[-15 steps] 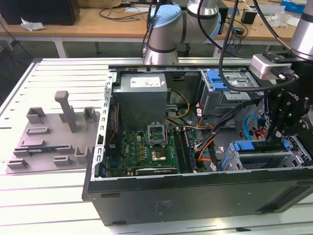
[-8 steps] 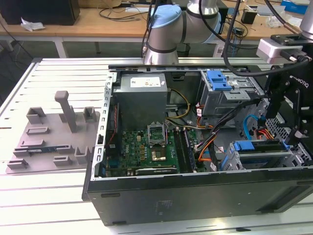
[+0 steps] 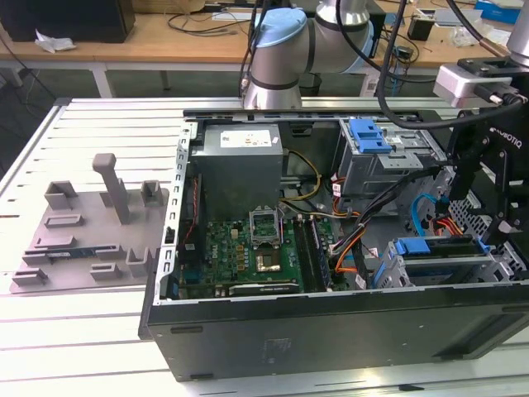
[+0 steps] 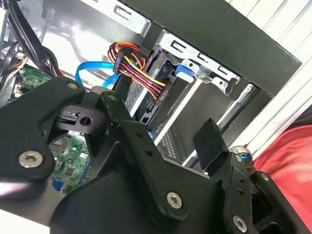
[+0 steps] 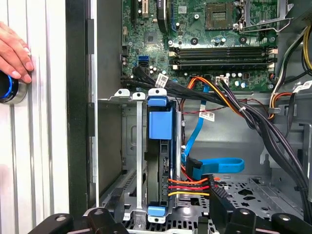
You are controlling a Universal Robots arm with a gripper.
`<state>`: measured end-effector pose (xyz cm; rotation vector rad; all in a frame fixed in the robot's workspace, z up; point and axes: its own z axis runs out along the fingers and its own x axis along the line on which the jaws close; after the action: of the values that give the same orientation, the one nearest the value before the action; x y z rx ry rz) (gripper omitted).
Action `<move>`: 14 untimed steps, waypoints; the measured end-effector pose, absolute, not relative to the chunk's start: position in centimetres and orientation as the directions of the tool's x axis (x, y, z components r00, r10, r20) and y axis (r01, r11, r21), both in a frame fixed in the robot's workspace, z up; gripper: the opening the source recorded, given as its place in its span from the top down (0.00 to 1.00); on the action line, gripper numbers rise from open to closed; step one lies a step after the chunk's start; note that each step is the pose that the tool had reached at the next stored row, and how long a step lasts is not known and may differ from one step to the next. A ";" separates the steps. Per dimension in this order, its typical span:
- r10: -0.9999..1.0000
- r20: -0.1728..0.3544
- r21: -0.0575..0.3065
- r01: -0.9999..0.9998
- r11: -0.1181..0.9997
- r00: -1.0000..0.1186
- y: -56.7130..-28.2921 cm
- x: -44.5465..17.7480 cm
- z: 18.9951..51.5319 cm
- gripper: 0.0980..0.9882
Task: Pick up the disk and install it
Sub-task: 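Insert the second disk wire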
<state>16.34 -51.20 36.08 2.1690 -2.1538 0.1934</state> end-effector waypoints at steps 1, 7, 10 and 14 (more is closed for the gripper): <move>-0.989 0.145 -0.033 -0.999 -0.010 0.005 -51.2 16.3 36.1 0.23; -0.989 0.145 -0.033 -0.999 -0.011 0.006 -51.2 16.3 36.1 0.23; -0.987 0.161 -0.031 -0.999 -0.011 0.006 -50.7 16.4 36.1 0.23; -0.978 0.207 -0.024 -1.000 -0.012 0.007 -49.4 16.6 36.2 0.23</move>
<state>16.60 -49.42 36.16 2.1334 -2.1124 0.2488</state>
